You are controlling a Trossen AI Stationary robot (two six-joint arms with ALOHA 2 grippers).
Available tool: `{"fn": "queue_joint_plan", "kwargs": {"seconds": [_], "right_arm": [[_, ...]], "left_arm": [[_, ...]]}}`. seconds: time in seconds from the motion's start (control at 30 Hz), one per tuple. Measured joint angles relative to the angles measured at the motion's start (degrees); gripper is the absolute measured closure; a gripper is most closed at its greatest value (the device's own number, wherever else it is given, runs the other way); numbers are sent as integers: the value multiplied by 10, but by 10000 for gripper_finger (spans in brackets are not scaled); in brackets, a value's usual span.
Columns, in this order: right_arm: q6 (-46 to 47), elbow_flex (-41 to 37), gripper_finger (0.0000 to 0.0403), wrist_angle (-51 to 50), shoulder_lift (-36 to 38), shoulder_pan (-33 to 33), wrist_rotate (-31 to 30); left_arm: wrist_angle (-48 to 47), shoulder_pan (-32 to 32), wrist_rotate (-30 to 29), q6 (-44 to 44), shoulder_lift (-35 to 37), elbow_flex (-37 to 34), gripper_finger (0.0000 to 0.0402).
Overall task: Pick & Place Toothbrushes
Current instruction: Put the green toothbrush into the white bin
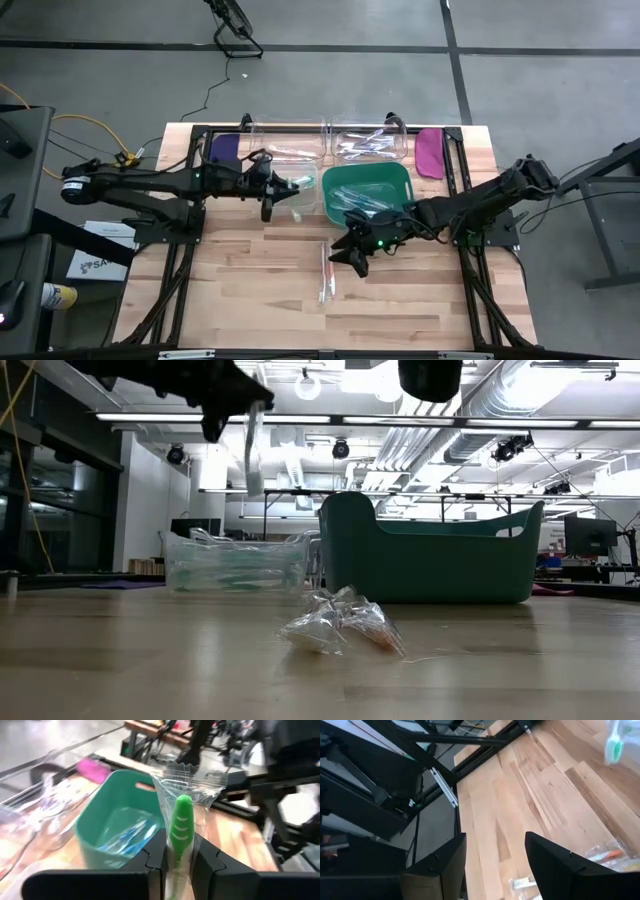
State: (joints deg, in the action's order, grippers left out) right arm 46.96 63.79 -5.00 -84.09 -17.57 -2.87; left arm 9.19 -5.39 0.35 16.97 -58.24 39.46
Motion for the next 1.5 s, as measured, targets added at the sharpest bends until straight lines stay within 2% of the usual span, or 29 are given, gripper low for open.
{"fn": "queue_joint_plan", "kwargs": {"seconds": [0.27,0.43,0.53,0.67,0.83,0.97,1.17,1.5], "right_arm": [[17,0,207,-26,0,-4,-3],[17,0,207,-35,0,-4,-32],[17,0,207,-42,0,-3,-44],[16,0,207,-51,0,-3,-51],[15,0,207,-53,0,3,-51],[13,0,207,-53,0,11,-51],[13,0,207,-56,0,20,-49],[13,0,207,-76,0,20,-47]], "left_arm": [[-35,-61,44,0,0,0,356],[-41,-101,77,-2,0,2,356],[-121,-119,82,-31,0,40,356],[-280,-140,70,-101,-21,133,356],[-464,-149,41,-160,-85,252,356],[-551,-149,27,-169,-150,305,356],[-576,-149,34,-169,-240,344,356],[-591,-149,42,-169,-337,398,354]]}}
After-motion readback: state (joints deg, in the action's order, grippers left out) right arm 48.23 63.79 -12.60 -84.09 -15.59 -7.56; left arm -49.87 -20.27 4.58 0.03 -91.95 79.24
